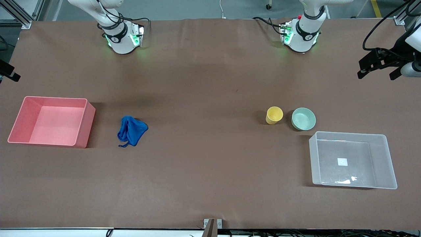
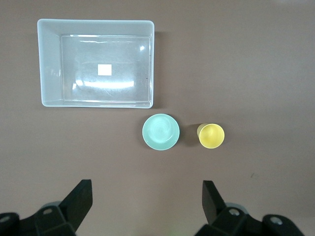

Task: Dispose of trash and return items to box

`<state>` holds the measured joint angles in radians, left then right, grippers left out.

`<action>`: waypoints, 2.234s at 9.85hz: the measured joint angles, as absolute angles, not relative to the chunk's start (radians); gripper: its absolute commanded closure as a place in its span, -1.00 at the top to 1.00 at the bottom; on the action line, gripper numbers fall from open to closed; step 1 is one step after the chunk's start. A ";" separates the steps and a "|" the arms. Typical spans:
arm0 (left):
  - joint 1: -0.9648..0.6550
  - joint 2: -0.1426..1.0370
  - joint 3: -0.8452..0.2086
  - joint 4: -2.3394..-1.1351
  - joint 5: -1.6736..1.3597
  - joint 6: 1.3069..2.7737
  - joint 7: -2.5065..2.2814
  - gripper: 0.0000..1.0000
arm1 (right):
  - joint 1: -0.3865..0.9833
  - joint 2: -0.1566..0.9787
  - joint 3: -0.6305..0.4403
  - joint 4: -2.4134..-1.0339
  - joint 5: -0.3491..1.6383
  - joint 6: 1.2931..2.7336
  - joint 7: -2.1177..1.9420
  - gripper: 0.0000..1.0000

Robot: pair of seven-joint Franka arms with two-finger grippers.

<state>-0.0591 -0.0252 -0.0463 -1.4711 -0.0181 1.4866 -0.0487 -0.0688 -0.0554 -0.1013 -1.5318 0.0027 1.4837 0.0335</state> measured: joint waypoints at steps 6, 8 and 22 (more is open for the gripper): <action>-0.050 -0.024 -0.044 -1.479 -0.018 1.484 -0.050 1.00 | -0.069 -0.053 -0.102 -1.532 0.003 1.483 0.033 1.00; -0.046 -0.020 -0.041 -1.510 -0.018 1.489 -0.049 0.97 | -0.068 -0.036 -0.098 -1.533 0.003 1.484 0.030 1.00; -0.025 0.191 -0.016 -2.335 -0.018 2.518 -0.001 0.96 | 0.352 0.322 -0.090 -2.202 -0.158 2.535 0.446 1.00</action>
